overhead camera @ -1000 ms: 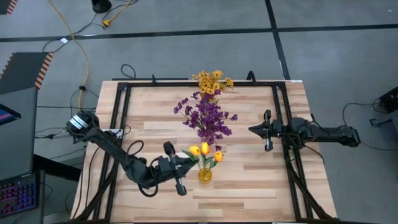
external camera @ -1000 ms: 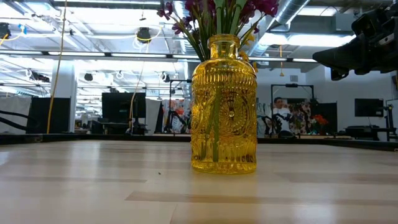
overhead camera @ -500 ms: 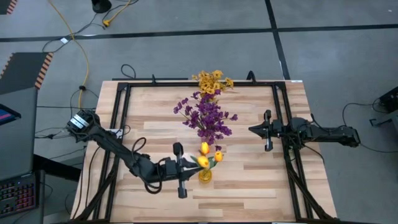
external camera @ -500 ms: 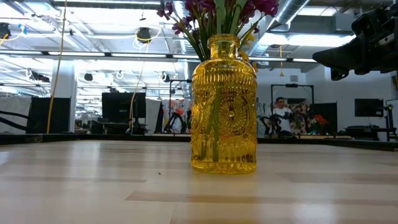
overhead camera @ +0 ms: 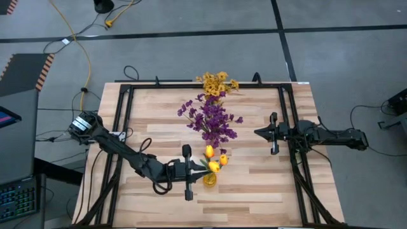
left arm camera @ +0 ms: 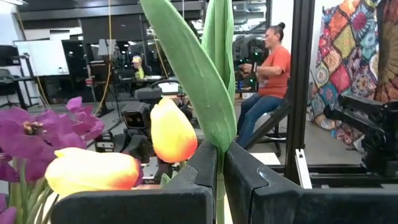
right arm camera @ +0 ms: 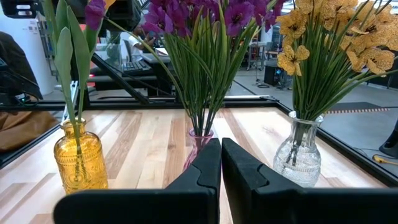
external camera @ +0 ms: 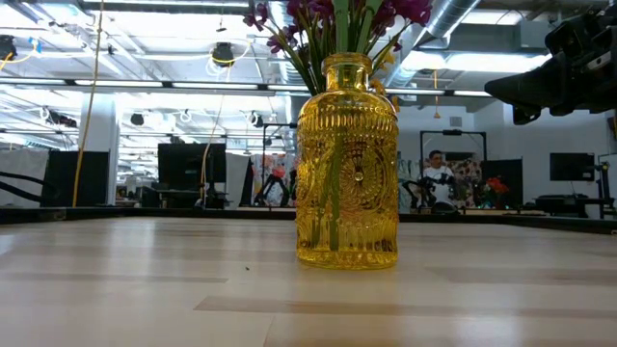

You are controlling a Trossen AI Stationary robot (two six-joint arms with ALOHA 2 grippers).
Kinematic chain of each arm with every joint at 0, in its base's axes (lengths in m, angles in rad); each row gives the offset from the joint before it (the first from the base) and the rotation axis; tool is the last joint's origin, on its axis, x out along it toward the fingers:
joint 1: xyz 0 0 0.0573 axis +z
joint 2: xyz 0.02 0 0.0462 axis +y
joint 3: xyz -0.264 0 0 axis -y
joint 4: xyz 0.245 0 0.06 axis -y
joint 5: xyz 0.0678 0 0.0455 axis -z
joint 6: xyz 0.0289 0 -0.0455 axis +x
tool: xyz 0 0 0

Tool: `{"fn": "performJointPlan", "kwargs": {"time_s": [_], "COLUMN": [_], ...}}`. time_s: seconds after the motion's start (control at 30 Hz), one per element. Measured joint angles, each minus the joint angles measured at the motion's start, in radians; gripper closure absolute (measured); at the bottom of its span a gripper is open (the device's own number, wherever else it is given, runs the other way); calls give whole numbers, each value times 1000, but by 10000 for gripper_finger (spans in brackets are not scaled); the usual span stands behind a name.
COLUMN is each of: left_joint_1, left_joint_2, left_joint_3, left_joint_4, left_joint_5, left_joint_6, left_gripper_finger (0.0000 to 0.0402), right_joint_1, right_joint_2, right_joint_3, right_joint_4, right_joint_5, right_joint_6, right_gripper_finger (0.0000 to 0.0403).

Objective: Sort flowers into vase by color
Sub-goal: Put the yellow tulip into the yellow vase

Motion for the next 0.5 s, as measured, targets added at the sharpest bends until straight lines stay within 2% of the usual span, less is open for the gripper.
{"fn": "performJointPlan", "kwargs": {"time_s": [0.5], "left_joint_1": [10], "left_joint_2": [0], "left_joint_3": [0], "left_joint_4": [-74], "left_joint_5": [28], "left_joint_6": [-25], "left_gripper_finger": [401], "right_joint_1": [0], "right_joint_2": [0], "right_joint_3": [0], "right_joint_4": [0], "right_joint_5": [0], "right_joint_6": [0], "right_gripper_finger": [360]}}
